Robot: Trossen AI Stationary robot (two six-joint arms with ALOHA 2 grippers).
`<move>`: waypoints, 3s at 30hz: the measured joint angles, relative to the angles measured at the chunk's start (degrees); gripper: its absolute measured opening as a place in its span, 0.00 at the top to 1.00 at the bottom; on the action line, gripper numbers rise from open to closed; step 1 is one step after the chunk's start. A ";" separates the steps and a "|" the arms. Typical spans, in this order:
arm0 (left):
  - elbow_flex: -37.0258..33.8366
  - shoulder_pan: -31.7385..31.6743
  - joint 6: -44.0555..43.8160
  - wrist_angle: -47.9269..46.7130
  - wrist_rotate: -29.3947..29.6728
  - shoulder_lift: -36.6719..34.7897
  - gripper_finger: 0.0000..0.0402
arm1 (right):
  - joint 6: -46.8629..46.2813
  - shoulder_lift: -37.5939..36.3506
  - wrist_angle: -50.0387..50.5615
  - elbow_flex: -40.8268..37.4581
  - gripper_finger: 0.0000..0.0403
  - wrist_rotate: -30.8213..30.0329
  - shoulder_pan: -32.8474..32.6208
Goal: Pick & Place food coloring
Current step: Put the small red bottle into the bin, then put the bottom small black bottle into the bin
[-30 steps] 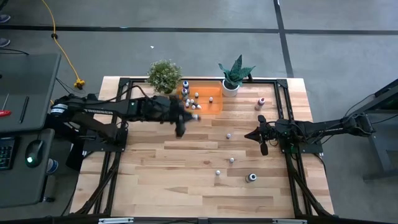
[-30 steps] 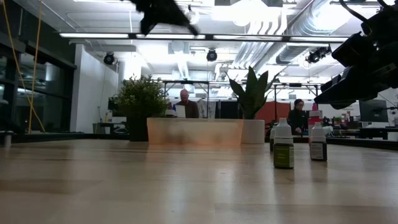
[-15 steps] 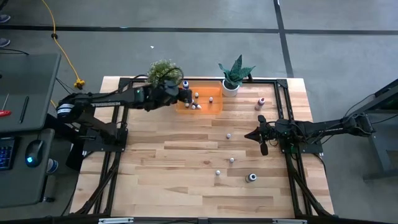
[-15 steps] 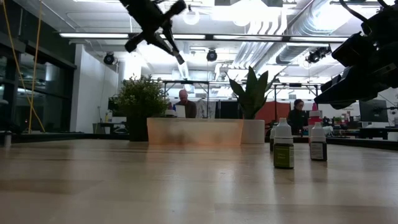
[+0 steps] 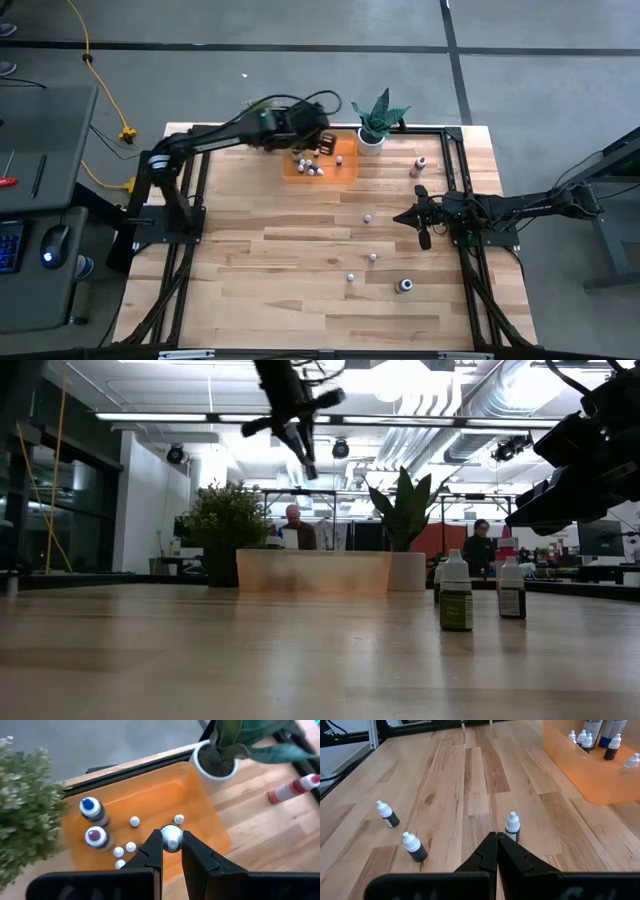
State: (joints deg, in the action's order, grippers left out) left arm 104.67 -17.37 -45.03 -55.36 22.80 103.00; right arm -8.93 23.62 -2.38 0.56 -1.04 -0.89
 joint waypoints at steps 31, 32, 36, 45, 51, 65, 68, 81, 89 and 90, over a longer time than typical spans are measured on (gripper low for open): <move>6.42 -0.23 8.05 -2.16 -11.03 21.70 0.92 | 0.00 0.00 -0.02 0.01 1.00 0.14 -0.02; 6.42 -0.23 8.62 -1.44 -11.94 22.05 0.92 | 0.00 -0.02 -0.02 0.01 1.00 0.16 0.00; 6.42 -0.12 8.82 -0.93 -13.05 23.64 0.92 | 0.00 -0.02 -0.02 0.00 1.00 0.16 -0.02; 6.46 -0.24 9.24 1.05 -12.77 25.35 0.89 | 0.00 -0.02 -0.02 0.01 1.00 0.17 -0.02; 6.40 -0.32 10.14 2.24 -13.00 27.00 0.89 | 0.00 -0.02 0.01 0.01 1.00 0.17 0.00; 6.40 -0.62 5.76 4.03 -12.99 27.38 0.88 | 0.00 0.00 0.00 0.00 1.00 0.18 -0.01; 6.37 -0.62 5.76 4.44 -12.89 27.38 0.86 | 0.00 -0.01 0.00 0.00 1.00 0.18 -0.01; 6.37 -0.65 5.76 4.38 -12.62 27.38 0.61 | 0.00 -0.02 -0.02 0.01 1.00 0.18 0.00; 6.33 -0.62 7.98 5.16 -10.89 25.87 0.56 | 0.00 0.00 -0.01 0.01 1.00 0.18 0.00; 6.33 -0.62 8.58 5.30 -10.26 25.48 0.56 | 0.00 -0.02 -0.02 0.00 1.00 0.17 -0.01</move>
State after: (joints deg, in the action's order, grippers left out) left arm 111.00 -18.00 -36.44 -50.06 12.54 128.48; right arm -8.93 23.59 -2.39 0.56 -0.88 -0.89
